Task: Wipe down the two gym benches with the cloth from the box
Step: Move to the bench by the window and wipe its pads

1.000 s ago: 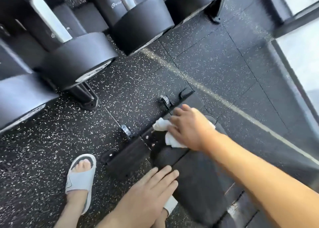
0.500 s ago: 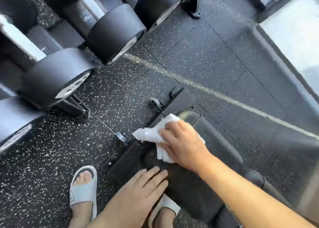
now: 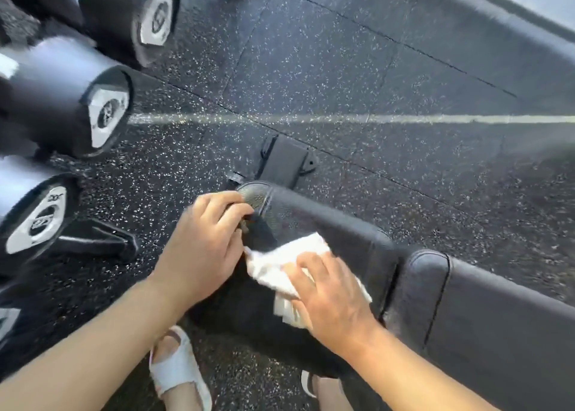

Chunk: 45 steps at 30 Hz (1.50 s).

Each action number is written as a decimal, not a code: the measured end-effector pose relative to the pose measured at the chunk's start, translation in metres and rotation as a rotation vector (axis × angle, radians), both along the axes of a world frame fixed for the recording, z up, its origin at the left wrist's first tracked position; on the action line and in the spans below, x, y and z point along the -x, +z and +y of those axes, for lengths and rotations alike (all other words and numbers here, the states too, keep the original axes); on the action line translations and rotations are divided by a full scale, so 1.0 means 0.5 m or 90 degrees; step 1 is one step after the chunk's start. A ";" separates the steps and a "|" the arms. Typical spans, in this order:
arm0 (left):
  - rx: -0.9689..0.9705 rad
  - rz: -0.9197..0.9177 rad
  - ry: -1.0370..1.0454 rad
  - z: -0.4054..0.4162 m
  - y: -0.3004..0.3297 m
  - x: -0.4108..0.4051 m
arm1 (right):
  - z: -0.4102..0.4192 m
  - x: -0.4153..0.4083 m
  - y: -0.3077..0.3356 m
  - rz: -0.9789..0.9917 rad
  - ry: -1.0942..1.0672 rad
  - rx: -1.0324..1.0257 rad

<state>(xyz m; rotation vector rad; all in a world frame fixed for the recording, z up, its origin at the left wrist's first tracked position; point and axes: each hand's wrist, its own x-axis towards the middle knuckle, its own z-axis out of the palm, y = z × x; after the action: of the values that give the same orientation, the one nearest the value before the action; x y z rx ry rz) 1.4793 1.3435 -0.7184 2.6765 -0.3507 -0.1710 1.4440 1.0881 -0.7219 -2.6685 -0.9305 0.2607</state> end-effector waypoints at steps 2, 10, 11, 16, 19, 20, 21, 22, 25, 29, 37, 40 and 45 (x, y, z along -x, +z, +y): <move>0.000 -0.016 -0.028 -0.040 -0.004 -0.044 | -0.068 0.010 -0.004 0.008 0.014 -0.021; -0.034 0.013 -0.135 -0.206 -0.039 -0.132 | -0.132 -0.156 -0.028 0.033 -0.335 -0.007; -0.030 0.014 -0.130 -0.203 -0.041 -0.130 | -0.127 -0.158 -0.028 0.034 -0.354 -0.021; -0.051 0.049 -0.145 -0.207 -0.027 -0.136 | -0.114 -0.110 -0.016 -0.001 -0.481 -0.055; -0.070 0.050 -0.169 -0.211 -0.020 -0.135 | -0.092 -0.047 -0.003 0.010 -0.537 -0.063; -0.080 0.045 -0.176 -0.212 -0.018 -0.134 | -0.084 -0.020 0.003 0.012 -0.557 -0.075; -0.090 0.046 -0.185 -0.212 -0.015 -0.132 | -0.076 0.007 0.010 0.012 -0.574 -0.086; -0.096 0.048 -0.196 -0.212 -0.014 -0.131 | -0.068 0.035 0.015 0.012 -0.587 -0.096; -0.101 0.046 -0.233 -0.204 -0.016 -0.130 | -0.037 0.100 0.026 0.026 -0.650 -0.124; -0.107 0.026 -0.249 -0.196 -0.019 -0.126 | -0.005 0.105 0.013 -0.004 -0.744 -0.097; -0.128 -0.016 -0.299 -0.162 -0.038 -0.103 | 0.040 0.079 -0.005 -0.045 -0.892 -0.075; -0.112 -0.046 -0.306 -0.128 -0.047 -0.071 | 0.133 0.129 -0.008 -0.089 -0.882 -0.065; -0.070 -0.069 -0.292 -0.124 -0.066 -0.071 | 0.249 0.229 -0.028 -0.113 -0.726 -0.065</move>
<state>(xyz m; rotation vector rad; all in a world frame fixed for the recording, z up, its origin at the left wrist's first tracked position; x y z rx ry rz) 1.5148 1.2817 -0.7516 2.6744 -1.0140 -0.1862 1.3297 1.2127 -0.7360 -2.6726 0.5964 -0.2782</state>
